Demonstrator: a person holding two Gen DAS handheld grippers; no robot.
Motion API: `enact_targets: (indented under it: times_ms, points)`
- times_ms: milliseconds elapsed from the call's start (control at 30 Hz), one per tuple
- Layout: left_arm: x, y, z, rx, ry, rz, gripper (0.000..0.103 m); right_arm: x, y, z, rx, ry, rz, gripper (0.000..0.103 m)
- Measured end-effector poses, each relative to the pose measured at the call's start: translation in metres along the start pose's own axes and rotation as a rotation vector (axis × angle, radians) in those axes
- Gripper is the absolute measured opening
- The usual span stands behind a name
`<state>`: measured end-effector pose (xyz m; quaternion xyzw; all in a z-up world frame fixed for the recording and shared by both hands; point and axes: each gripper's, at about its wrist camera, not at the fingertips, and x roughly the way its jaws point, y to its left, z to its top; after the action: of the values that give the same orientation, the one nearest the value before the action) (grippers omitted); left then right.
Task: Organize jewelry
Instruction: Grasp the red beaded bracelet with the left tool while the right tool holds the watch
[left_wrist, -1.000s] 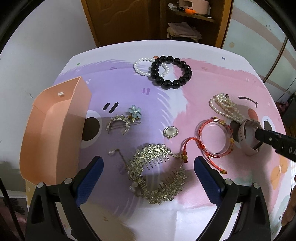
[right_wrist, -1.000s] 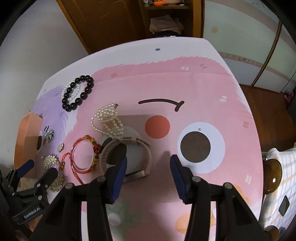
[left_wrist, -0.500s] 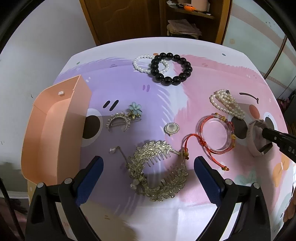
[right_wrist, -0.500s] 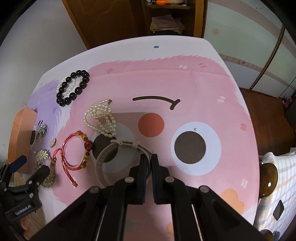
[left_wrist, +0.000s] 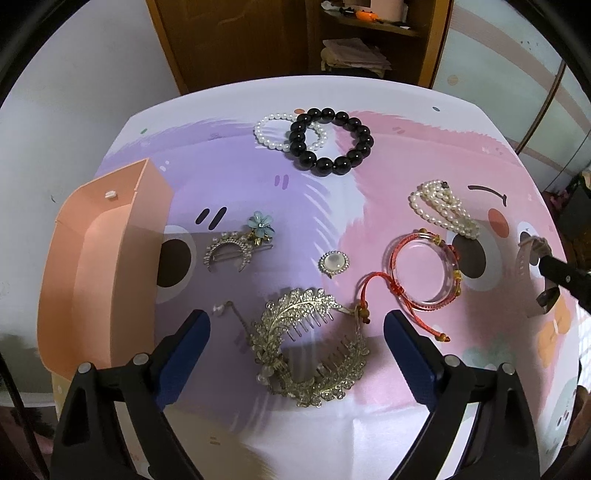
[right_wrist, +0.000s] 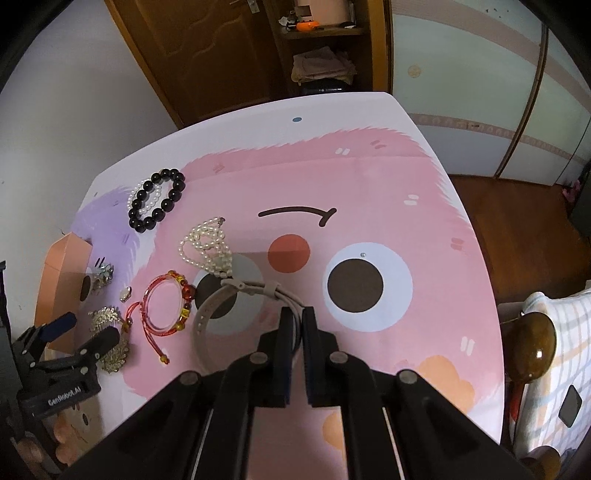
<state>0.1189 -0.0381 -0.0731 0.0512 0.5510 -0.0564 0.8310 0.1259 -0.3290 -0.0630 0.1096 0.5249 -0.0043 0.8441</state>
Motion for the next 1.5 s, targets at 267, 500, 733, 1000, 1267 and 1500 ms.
enact_targets:
  times_ms: [267, 500, 733, 1000, 1267, 1500]
  points:
    - [0.005, 0.003, 0.008, 0.002, 0.020, -0.042, 0.080, 0.004, -0.002, -0.007, 0.000, 0.006, 0.006, 0.004]
    - [0.008, 0.003, 0.020, -0.004, 0.050, -0.125, 0.072, 0.006, -0.001, -0.013, 0.000, 0.011, 0.016, 0.004]
    - [0.019, -0.021, 0.036, 0.063, 0.071, -0.149, 0.054, 0.010, -0.002, -0.017, 0.005, 0.025, 0.032, 0.004]
    - [0.028, -0.053, 0.049, 0.161, 0.077, -0.126, 0.036, 0.012, -0.002, -0.022, 0.005, 0.036, 0.042, 0.005]
    - [0.026, -0.076, 0.059, 0.243, 0.072, -0.125, 0.032, 0.016, -0.001, -0.026, 0.006, 0.052, 0.051, 0.005]
    - [0.026, -0.103, 0.066, 0.350, 0.066, -0.136, 0.032, 0.016, 0.000, -0.026, 0.006, 0.055, 0.058, 0.005]
